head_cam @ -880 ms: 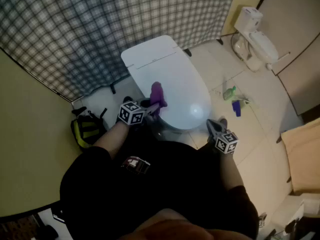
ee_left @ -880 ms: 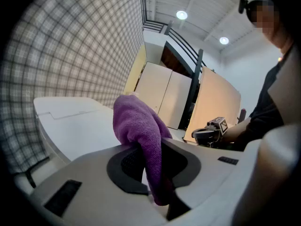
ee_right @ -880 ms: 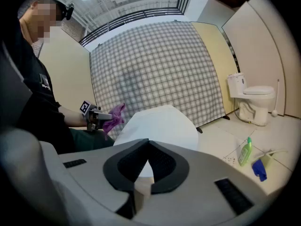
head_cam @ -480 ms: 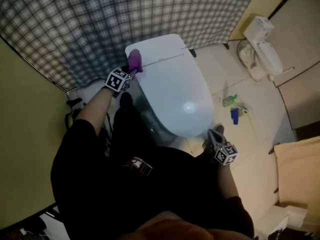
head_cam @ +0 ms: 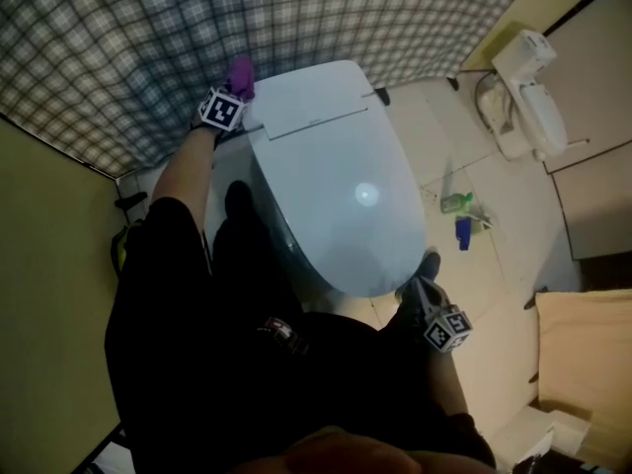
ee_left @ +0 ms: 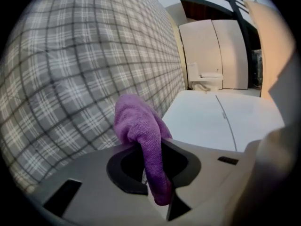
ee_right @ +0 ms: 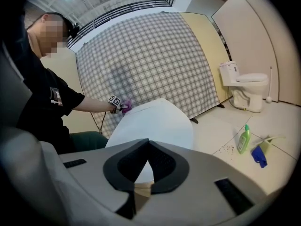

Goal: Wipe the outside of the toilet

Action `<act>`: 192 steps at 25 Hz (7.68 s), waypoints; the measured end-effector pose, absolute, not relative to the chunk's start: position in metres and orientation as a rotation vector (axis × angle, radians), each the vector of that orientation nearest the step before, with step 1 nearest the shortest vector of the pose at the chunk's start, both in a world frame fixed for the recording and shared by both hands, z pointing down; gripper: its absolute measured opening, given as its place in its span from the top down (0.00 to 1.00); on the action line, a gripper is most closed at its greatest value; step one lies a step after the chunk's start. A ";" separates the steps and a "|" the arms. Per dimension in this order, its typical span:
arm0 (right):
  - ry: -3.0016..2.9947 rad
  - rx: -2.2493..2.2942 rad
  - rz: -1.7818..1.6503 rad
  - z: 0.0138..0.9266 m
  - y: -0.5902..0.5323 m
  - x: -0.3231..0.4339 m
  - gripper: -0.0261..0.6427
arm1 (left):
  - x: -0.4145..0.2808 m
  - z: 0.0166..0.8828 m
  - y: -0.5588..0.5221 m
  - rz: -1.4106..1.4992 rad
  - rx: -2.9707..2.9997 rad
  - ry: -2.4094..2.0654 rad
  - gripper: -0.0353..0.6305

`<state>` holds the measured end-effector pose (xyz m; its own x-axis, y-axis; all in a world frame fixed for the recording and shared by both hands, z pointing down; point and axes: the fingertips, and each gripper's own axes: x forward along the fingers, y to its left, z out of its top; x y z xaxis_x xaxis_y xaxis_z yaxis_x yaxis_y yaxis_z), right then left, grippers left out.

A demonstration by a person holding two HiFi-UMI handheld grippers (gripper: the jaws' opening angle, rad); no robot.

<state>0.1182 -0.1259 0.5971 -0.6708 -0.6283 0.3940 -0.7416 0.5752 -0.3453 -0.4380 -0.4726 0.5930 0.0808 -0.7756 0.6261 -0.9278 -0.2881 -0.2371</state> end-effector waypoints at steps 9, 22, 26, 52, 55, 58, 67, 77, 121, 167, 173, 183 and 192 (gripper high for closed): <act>-2.555 1.151 0.764 0.603 -0.139 0.121 0.97 | -0.420 0.609 -0.499 0.942 2.249 -1.728 0.86; -2.676 1.196 0.599 0.583 -0.118 0.123 0.97 | -0.296 0.634 -0.328 0.974 2.480 -1.387 0.86; -2.710 1.178 0.516 0.577 -0.106 0.121 0.97 | -0.229 0.644 -0.253 1.033 2.581 -1.208 0.86; -2.866 1.218 0.554 0.558 -0.090 0.135 0.97 | -0.158 0.564 -0.275 1.027 2.681 -1.044 0.86; -2.860 1.188 0.584 0.558 -0.099 0.124 0.97 | -0.231 0.559 -0.361 0.998 2.550 -1.272 0.86; -2.836 1.176 0.625 0.561 -0.109 0.121 0.97 | -0.287 0.552 -0.429 0.986 2.420 -1.461 0.86; -2.687 1.235 0.812 0.572 -0.127 0.146 0.97 | -0.382 0.610 -0.536 1.033 2.129 -1.676 0.86; -2.627 1.220 0.774 0.589 -0.132 0.141 0.97 | -0.316 0.614 -0.514 0.962 2.331 -1.435 0.86; -2.828 1.201 0.636 0.556 -0.102 0.136 0.97 | -0.252 0.551 -0.439 0.864 2.385 -1.467 0.86; -3.049 1.149 0.246 0.451 -0.012 0.135 0.97 | 0.060 0.660 -0.062 0.961 2.615 -0.412 0.86; -3.009 1.249 0.282 0.462 -0.031 0.167 0.97 | 0.000 0.609 -0.182 0.766 2.642 -0.762 0.86; -2.901 1.307 0.426 0.494 -0.108 0.191 0.97 | -0.192 0.554 -0.458 0.815 2.414 -1.441 0.86; -2.887 1.317 0.584 0.511 -0.177 0.203 0.97 | -0.282 0.560 -0.625 1.015 2.261 -1.707 0.86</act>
<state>0.2035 -0.1774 0.5105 -0.6636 -0.7446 0.0719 -0.7140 0.6018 -0.3577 -0.2816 -0.6252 0.5597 0.1324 -0.8043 0.5792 -0.8930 -0.3504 -0.2824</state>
